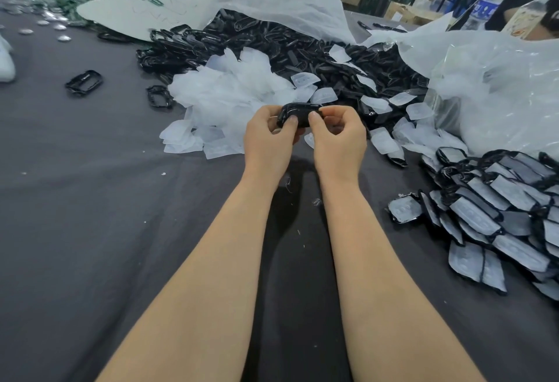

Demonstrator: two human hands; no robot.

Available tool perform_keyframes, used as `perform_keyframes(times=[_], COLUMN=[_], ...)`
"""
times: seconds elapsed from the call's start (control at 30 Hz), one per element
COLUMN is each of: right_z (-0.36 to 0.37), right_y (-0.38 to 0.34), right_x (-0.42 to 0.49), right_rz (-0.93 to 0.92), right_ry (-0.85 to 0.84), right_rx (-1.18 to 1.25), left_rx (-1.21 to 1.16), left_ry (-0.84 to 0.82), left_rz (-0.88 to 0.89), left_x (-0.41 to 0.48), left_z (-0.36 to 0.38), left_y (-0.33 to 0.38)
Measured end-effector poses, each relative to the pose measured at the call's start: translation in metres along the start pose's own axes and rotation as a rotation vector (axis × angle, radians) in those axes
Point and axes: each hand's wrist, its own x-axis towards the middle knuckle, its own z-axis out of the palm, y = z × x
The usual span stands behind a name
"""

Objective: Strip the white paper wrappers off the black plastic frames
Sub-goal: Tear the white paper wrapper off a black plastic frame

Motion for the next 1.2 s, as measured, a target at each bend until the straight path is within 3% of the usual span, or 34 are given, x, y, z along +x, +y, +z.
perform_keyframes(times=[0.37, 0.57, 1.1, 1.2], right_z=[-0.0023, -0.0031, -0.0008, 0.0006], right_y=[0.0032, 0.0036, 0.0049, -0.0006], right_x=[0.0083, 0.0078, 0.0071, 0.0053], right_rz=[0.271, 0.276, 0.111, 0.15], right_ry=[-0.11, -0.144, -0.043, -0.057], right_rx=[0.333, 0.358, 0.063, 0.169], left_rx=[-0.024, 0.092, 0.144, 0.082], left_ry=[-0.013, -0.001, -0.023, 0.01], left_rz=[-0.021, 0.023, 0.12, 0.119], left_x=[0.0027, 0.0027, -0.0047, -0.0046], left_z=[0.0005, 0.0007, 0.0032, 0.0011], left_y=[-0.0018, -0.0019, -0.0037, 0.0052])
